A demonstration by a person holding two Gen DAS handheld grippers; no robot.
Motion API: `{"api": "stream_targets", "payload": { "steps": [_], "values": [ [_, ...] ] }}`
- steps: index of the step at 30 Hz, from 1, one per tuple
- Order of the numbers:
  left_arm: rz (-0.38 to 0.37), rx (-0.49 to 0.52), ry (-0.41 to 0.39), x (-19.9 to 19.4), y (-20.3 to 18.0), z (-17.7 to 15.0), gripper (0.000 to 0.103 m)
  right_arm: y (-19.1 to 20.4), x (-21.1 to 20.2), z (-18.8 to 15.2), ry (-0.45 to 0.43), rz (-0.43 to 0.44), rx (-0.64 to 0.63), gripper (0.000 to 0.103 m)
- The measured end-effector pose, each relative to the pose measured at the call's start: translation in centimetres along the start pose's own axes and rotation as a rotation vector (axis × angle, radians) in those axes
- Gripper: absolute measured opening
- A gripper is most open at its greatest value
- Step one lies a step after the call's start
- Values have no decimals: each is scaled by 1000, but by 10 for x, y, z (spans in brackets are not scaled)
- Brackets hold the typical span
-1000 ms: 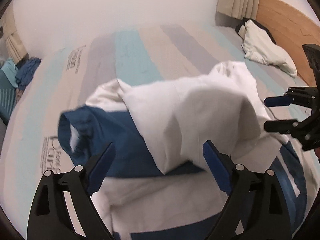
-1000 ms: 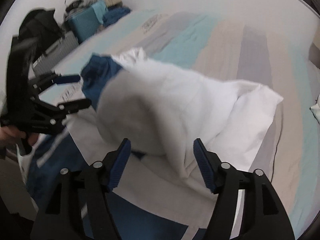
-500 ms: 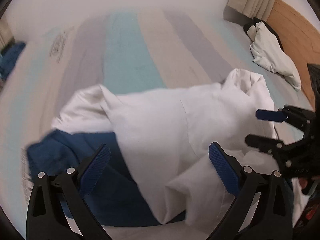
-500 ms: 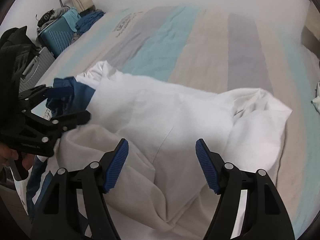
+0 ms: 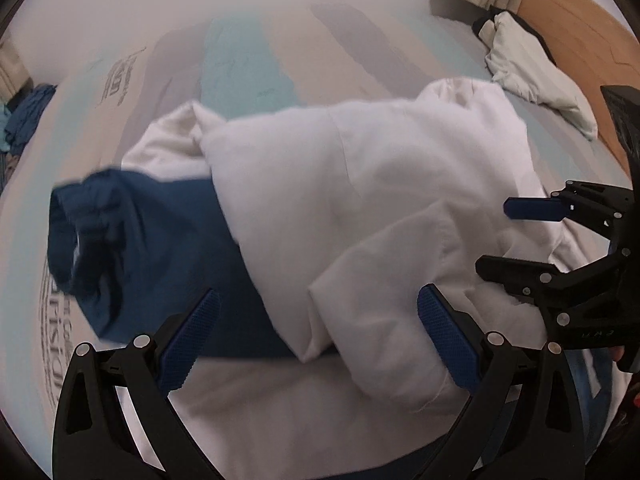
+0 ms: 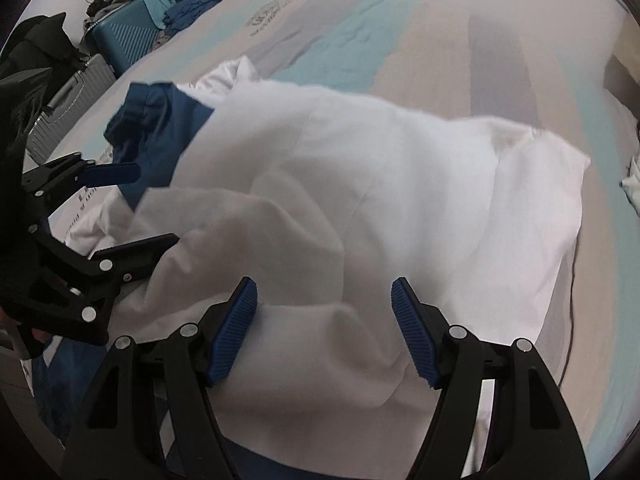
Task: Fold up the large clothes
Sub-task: 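Open both tools to release the hood onto the jacket body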
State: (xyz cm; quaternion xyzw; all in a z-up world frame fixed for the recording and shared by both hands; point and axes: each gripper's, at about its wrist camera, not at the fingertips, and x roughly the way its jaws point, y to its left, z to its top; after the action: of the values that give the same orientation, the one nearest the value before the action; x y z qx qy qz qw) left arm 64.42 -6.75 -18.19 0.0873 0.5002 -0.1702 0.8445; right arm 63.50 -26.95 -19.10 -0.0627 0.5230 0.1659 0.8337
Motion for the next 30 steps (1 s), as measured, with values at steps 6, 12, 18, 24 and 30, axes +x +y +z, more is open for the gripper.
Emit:
{"api": "stream_targets", "payload": {
  "steps": [6,12,18,24,30],
  "values": [
    [29,-14,31,6,-5,-32,97,11,12,-22,20,-41,-10,70],
    [9,-63,81,23,1,-58,97,22,16,-31,27,-96,-63,72],
    [19,-90,56,-8,8,-65,97,22,-23,-42,-30,-116,-12,87],
    [79,-108,48,-64,14,-117,97,12,-67,-96,-43,-115,51,88],
    [139,-162,97,-115,28,-205,97,1,-92,-173,44,-127,108,88]
  ]
}}
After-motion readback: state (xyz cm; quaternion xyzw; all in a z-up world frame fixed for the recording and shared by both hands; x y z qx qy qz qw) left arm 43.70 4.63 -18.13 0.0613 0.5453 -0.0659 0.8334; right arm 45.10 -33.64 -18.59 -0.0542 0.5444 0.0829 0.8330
